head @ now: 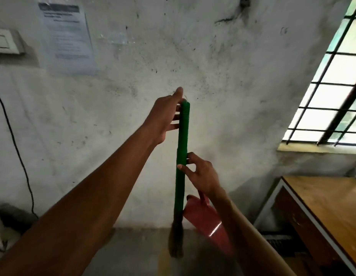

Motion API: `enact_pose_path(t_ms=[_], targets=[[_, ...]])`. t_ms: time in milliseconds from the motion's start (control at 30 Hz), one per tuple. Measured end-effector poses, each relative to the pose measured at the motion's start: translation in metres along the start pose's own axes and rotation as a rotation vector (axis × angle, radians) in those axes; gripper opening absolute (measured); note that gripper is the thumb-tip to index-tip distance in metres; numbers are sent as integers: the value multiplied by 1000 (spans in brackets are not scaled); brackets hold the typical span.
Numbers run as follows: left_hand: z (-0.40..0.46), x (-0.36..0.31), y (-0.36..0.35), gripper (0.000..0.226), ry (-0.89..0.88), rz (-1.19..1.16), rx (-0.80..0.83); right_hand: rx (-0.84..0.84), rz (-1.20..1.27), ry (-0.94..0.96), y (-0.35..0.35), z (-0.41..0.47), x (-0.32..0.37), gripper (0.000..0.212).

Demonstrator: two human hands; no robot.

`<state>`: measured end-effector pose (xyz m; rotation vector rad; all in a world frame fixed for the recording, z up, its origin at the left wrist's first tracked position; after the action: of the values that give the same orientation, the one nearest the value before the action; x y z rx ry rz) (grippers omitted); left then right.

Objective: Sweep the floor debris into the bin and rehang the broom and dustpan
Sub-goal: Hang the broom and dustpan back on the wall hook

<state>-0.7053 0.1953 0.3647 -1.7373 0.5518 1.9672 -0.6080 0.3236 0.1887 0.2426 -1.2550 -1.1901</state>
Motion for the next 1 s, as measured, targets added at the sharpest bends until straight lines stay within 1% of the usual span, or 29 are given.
enact_pose_path(t_ms=[67, 100, 200, 300, 433, 567, 767, 900, 1000], targets=[[3, -13, -21, 28, -82, 56, -29, 7, -26, 11, 15, -4, -7, 34], [3, -18, -30, 24, -114, 85, -51, 6, -36, 15, 22, -6, -11, 34], [8, -26, -49, 30, -167, 165, -137, 18, -57, 17, 41, -9, -23, 36], [13, -32, -65, 31, -195, 205, -170, 47, -52, 14, 63, -9, -38, 38], [12, -41, -87, 29, -156, 176, -133, 129, 86, 37, 98, 3, -61, 32], [11, -36, -108, 31, -71, 170, -85, 177, 100, 78, 151, 18, -74, 51], [28, -22, -140, 33, -25, 194, -20, 274, -44, 172, 221, 46, -60, 52], [47, -19, -153, 29, -47, 253, 20, 326, -185, 237, 251, 69, -50, 53], [65, -20, -158, 27, -78, 304, 41, 339, -332, 307, 264, 88, -44, 49]])
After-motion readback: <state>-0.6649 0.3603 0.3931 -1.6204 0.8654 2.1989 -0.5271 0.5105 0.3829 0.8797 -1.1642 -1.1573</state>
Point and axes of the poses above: each hand's wrist, its own z-axis towards the middle knuckle, its own y-axis out of the back of the hand, x = y × z, the point moved 2 cm from there along z, towards the middle knuckle, and after that the axes turned 1 degree about -x, right-handed, at the moved point
